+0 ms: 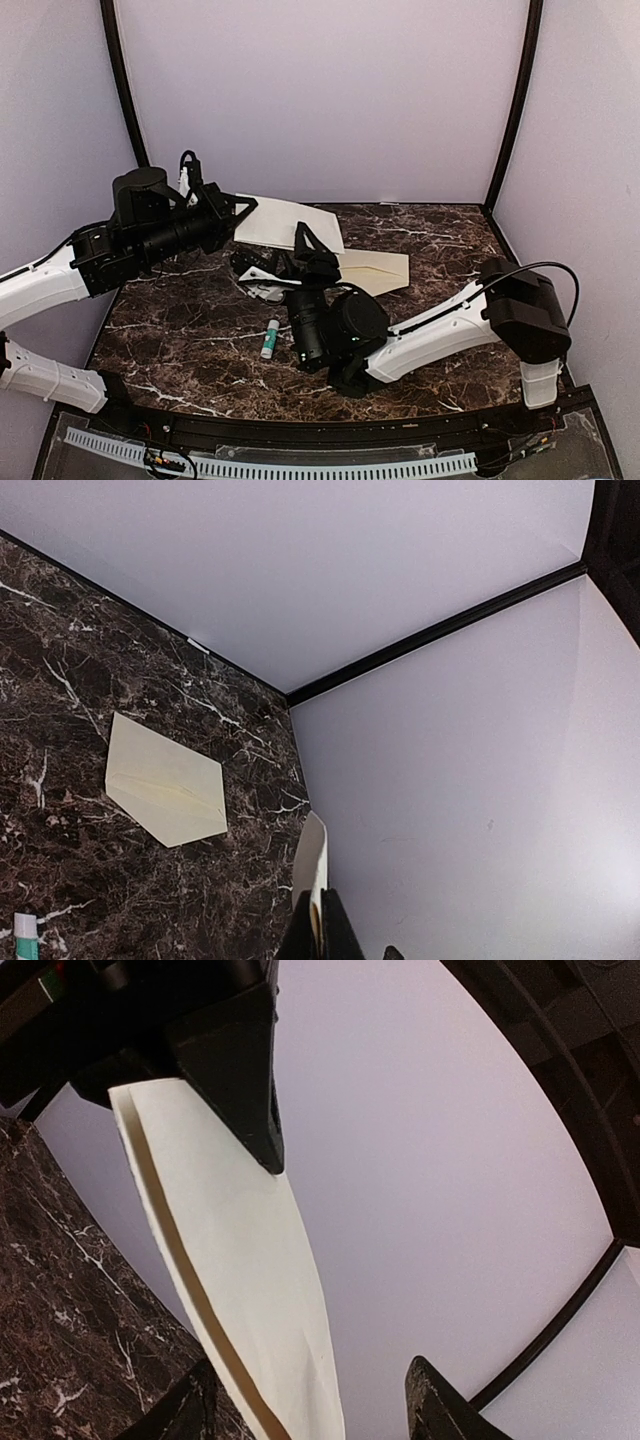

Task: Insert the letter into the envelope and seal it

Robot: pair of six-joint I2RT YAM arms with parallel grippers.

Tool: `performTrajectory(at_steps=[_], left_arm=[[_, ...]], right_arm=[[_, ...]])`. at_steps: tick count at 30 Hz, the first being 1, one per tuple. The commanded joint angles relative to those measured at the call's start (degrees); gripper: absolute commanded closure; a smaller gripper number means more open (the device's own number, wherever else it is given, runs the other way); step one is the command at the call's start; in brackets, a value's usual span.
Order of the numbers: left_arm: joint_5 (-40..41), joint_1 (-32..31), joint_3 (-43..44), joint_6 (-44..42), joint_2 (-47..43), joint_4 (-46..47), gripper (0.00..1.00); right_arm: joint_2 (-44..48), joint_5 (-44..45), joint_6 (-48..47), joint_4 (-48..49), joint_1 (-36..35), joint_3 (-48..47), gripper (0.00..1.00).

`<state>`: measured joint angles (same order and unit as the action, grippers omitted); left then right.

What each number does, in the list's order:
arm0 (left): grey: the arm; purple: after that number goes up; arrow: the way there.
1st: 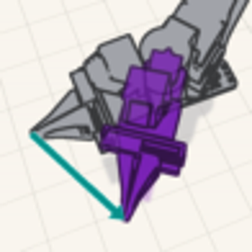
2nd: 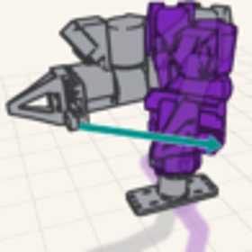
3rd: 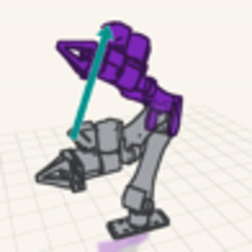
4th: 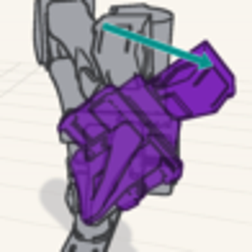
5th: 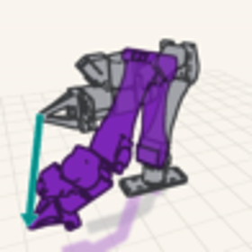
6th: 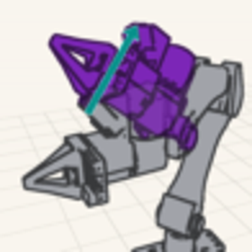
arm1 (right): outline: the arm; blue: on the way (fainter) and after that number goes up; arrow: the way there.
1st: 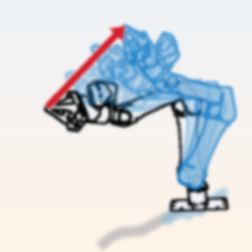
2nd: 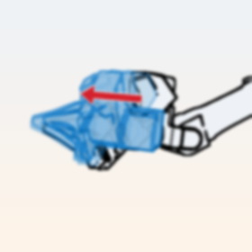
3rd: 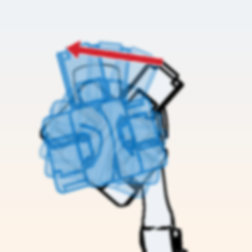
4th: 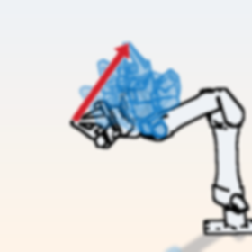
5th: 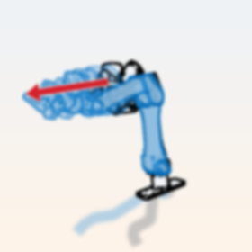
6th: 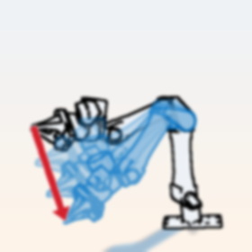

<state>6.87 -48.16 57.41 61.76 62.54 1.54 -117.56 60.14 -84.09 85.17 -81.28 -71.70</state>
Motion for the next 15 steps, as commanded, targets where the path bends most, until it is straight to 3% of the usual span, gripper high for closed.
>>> performTrajectory(at_steps=[1,9,15], left_arm=[[-0.7,-0.2,-0.6,0.0,-0.9,0.0,1.00],[-1.4,-0.2,-0.5,-0.6,-0.2,0.2,1.00],[-1.9,-0.2,-0.6,-0.9,0.5,0.6,1.00]], right_arm=[[-1.1,1.2,1.2,-1.3,1.3,-2.1,0.40],[0.3,0.7,6.1,-7.9,2.9,-1.2,0.57],[0.6,0.0,8.8,-10.5,3.0,-1.0,0.80]])
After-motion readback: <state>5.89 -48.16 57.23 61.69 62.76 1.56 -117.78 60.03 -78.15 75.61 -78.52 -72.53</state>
